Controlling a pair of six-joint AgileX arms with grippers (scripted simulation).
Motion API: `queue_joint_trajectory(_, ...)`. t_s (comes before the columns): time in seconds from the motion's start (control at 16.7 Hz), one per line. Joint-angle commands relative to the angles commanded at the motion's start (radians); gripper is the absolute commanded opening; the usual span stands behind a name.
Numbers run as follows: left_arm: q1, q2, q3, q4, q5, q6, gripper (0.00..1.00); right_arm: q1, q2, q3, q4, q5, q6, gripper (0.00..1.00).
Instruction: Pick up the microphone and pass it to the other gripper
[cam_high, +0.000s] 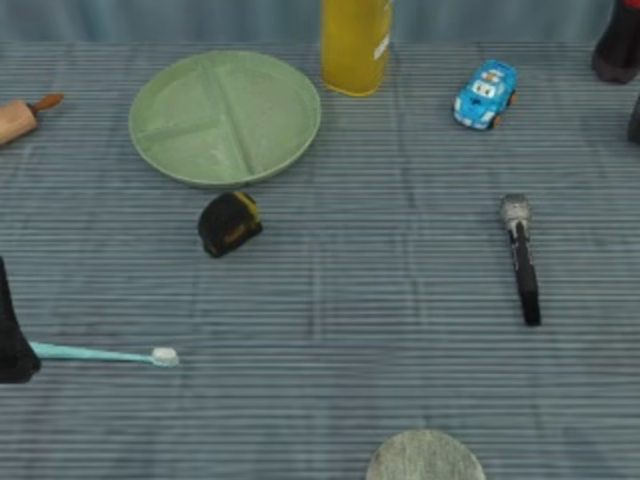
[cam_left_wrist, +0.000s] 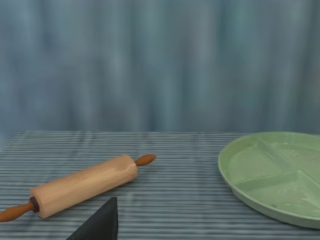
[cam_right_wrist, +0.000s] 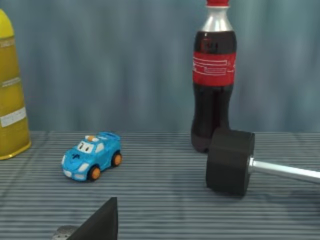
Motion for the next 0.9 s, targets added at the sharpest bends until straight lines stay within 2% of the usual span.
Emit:
queue_joint_trajectory(0.18, 0.0, 0.0, 0.0, 0.0, 0.0, 0.0, 1.0, 0.003, 0.01, 0.008, -0.008, 0.0, 0.001, 1.0)
queue_joint_trajectory(0.42, 0.0, 0.0, 0.0, 0.0, 0.0, 0.0, 1.0, 0.043, 0.156, 0.126, -0.115, 0.002, 0.027, 1.0)
queue_joint_trajectory(0.9, 0.0, 0.0, 0.0, 0.0, 0.0, 0.0, 1.0, 0.174, 0.86, 0.671, -0.481, 0.033, 0.172, 1.0)
